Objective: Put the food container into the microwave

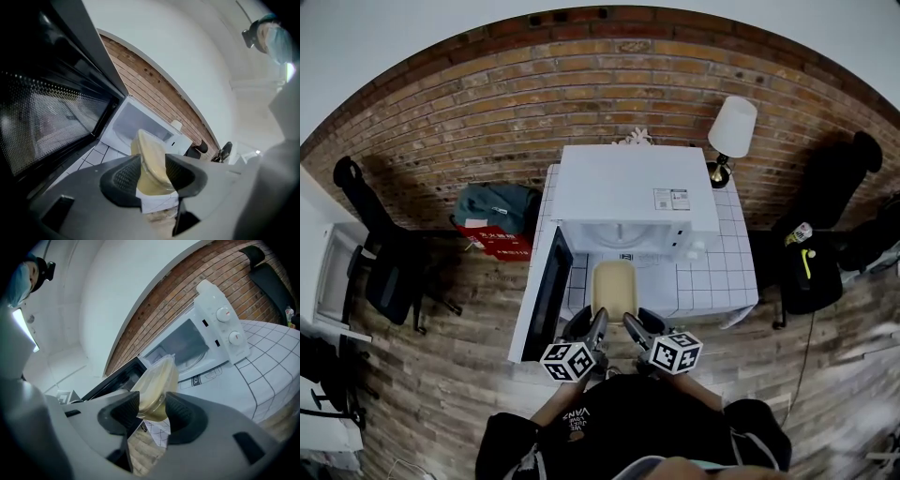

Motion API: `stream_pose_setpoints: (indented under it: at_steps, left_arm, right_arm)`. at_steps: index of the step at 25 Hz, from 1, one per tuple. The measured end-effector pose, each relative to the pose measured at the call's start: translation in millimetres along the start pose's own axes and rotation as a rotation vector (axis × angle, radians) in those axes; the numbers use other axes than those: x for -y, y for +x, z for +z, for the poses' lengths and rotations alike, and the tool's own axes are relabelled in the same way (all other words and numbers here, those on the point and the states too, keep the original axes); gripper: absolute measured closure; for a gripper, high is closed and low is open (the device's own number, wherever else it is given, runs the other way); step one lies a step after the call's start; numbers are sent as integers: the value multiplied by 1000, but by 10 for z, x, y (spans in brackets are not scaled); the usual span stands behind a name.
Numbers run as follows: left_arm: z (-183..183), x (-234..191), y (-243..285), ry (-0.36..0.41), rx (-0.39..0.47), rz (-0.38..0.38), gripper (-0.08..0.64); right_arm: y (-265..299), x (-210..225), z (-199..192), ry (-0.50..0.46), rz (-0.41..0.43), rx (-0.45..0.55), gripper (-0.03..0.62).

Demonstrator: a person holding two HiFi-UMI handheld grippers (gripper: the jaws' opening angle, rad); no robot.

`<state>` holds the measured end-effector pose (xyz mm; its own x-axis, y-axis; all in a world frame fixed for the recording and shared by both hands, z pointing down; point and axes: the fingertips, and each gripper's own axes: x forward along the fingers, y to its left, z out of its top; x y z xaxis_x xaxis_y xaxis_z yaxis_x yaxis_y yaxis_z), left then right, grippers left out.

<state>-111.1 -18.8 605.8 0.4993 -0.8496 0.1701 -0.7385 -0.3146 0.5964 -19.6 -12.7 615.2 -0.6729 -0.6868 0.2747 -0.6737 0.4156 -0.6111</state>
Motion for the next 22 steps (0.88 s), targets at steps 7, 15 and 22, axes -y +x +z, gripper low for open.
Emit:
stream_pose_setpoints:
  at_steps: [7,15,22]
  left_arm:
    - [-10,-80,55,0,-23,-27,391]
    - [72,-191,260,0,-21,-20,391]
    - [152,-235,475,-4,-20,-11,391]
  right_arm:
    - [54,27,-50,12,-29,12,423]
    - [239,126,70,7,-25,10,423]
    - [373,255,220,7,-21,3,425]
